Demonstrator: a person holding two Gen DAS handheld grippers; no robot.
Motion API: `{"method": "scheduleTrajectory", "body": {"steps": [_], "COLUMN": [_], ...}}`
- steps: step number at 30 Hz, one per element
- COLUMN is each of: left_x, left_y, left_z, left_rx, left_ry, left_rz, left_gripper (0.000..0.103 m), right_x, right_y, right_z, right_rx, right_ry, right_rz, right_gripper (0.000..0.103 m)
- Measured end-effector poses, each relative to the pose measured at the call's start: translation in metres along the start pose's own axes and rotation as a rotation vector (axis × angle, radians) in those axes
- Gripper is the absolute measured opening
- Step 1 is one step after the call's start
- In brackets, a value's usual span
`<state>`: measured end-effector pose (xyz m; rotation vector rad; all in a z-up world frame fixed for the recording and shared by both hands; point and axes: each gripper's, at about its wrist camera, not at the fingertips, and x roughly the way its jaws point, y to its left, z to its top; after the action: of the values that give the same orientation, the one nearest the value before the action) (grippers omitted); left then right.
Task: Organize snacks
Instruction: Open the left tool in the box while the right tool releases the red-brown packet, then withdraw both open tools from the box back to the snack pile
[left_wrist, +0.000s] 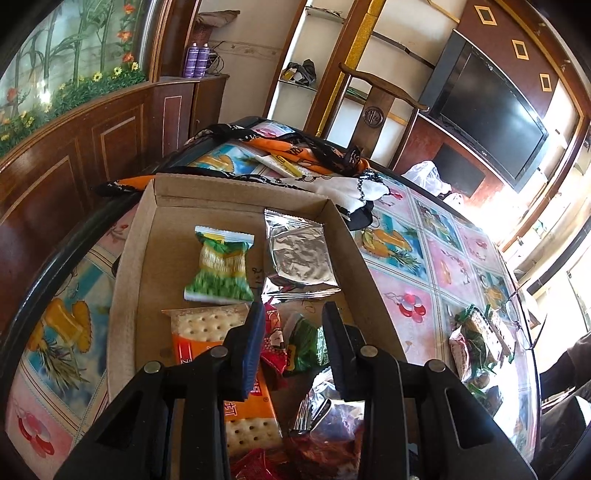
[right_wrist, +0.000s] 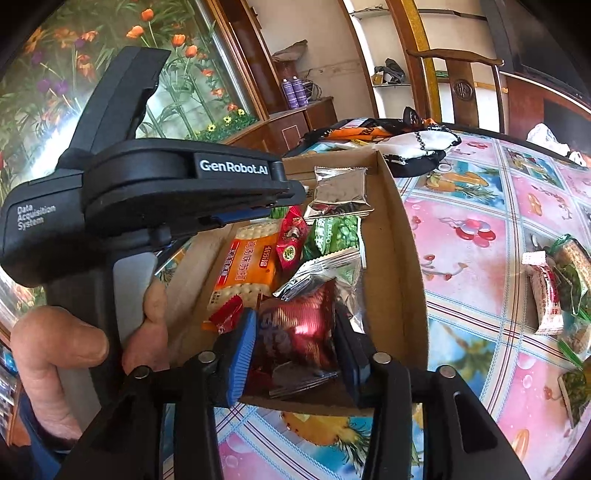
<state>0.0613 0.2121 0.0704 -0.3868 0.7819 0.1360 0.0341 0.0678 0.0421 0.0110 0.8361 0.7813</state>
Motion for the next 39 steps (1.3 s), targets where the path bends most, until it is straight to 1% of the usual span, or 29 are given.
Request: {"method": "scheduleTrajectory", "body": {"steps": [1,3,4,6,7,12,17,19,22,25,29,31,36,39], "left_x": [0.0,-0.001,-0.002,-0.004,-0.006,-0.011,-0.018,-0.021,-0.025,-0.028,-0.029,-0.029,-0.03,-0.031], "left_y": [-0.001,0.0,0.001,0.002,0.003,0.003,0.002,0.002,0.002,0.0,-0.007,-0.012,-0.02,-0.026], "left_z": [0.0,0.0,0.0,0.001,0.001,0.002,0.003,0.004,0.004,0.004,0.003,0.001,-0.002,-0.005], "left_rx": [0.002,-0.001,-0.004,-0.013,-0.015,-0.017,-0.014,-0.014,-0.017,-0.009,0.017,0.033,0.062,0.089], "left_ry": [-0.001,-0.005,-0.011,-0.024,-0.031,-0.06,-0.106,-0.125,-0.146,-0.156,-0.156,-0.155,-0.164,-0.175], "left_rz": [-0.001,-0.004,-0.002,-0.003,-0.001,-0.003,0.001,0.003,0.001,-0.007,-0.028,-0.025,-0.033,-0.033], "left_gripper": [0.031,0.032,0.034,0.039,0.043,0.053,0.061,0.066,0.071,0.071,0.072,0.072,0.072,0.072], "right_x": [-0.002,-0.008,-0.011,-0.016,-0.018,-0.027,-0.041,-0.047,-0.059,-0.074,-0.104,-0.114,-0.139,-0.155], "right_y": [0.0,0.0,0.0,-0.001,-0.001,-0.008,-0.015,-0.017,-0.021,-0.034,-0.06,-0.072,-0.111,-0.129], "right_z": [0.0,0.0,0.0,0.0,0.0,0.002,0.006,0.008,0.01,0.012,0.01,0.009,-0.002,-0.007], "right_rx": [0.0,-0.001,-0.001,0.002,0.006,0.033,0.046,0.048,0.045,0.063,0.097,0.111,0.163,0.192], "right_ry": [-0.004,-0.019,-0.027,-0.037,-0.042,-0.051,-0.078,-0.091,-0.111,-0.138,-0.206,-0.219,-0.234,-0.271], "right_rz": [0.002,0.003,0.003,0.002,0.0,0.007,0.008,0.009,-0.019,-0.034,-0.084,-0.102,-0.18,-0.241], "right_gripper": [0.051,0.059,0.061,0.071,0.072,0.074,0.076,0.076,0.078,0.078,0.078,0.078,0.078,0.077]}}
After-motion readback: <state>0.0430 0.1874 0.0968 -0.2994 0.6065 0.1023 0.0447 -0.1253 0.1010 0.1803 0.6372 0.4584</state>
